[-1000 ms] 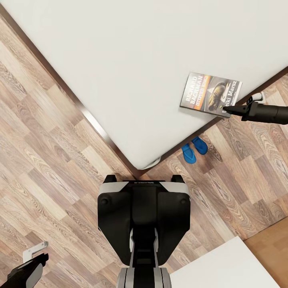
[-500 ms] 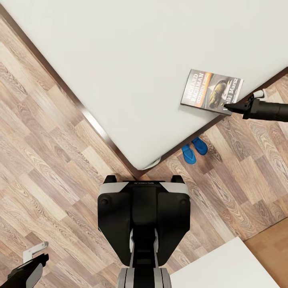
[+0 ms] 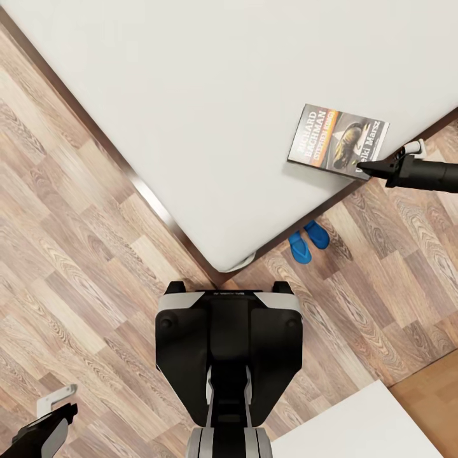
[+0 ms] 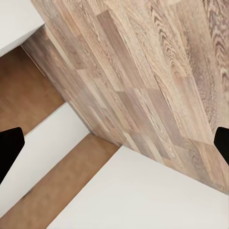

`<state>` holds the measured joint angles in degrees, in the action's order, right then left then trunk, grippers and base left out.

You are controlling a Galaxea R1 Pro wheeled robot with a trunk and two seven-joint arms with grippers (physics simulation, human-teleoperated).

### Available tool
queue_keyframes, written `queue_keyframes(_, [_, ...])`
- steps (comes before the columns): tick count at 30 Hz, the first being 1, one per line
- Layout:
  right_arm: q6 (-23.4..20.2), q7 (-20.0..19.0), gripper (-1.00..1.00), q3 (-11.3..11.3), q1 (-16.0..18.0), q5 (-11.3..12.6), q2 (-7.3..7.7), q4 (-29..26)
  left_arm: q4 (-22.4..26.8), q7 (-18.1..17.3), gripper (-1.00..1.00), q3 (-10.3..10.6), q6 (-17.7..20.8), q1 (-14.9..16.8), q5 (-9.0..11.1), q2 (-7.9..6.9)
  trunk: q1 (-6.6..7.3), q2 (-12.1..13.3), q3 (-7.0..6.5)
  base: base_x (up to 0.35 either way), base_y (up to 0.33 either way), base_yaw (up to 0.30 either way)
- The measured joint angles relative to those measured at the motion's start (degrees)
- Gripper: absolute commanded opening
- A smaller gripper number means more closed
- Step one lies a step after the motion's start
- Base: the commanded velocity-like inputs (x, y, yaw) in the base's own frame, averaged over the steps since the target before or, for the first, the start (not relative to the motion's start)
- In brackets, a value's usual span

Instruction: In the bedroom, move the book from the bed onto either nightstand, and place the two sandals side by side next to the bed.

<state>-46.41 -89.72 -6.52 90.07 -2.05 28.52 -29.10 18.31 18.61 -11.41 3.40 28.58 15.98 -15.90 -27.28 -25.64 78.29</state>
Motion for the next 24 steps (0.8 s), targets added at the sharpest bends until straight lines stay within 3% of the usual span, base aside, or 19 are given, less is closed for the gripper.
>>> queue_keyframes(15, [0.0,0.0,-1.00,0.0,0.0,0.2,-0.03,0.0,0.0,0.0,1.00,0.0,-0.1,0.0,0.0,0.00,0.00,0.0,-1.37,0.000,0.000,-0.025])
queue_keyframes(24, [0.0,0.0,-1.00,0.0,0.0,0.2,-0.02,0.0,0.0,0.2,1.00,0.0,-0.3,0.0,0.0,0.00,0.00,0.0,-2.20,0.000,0.000,-0.118])
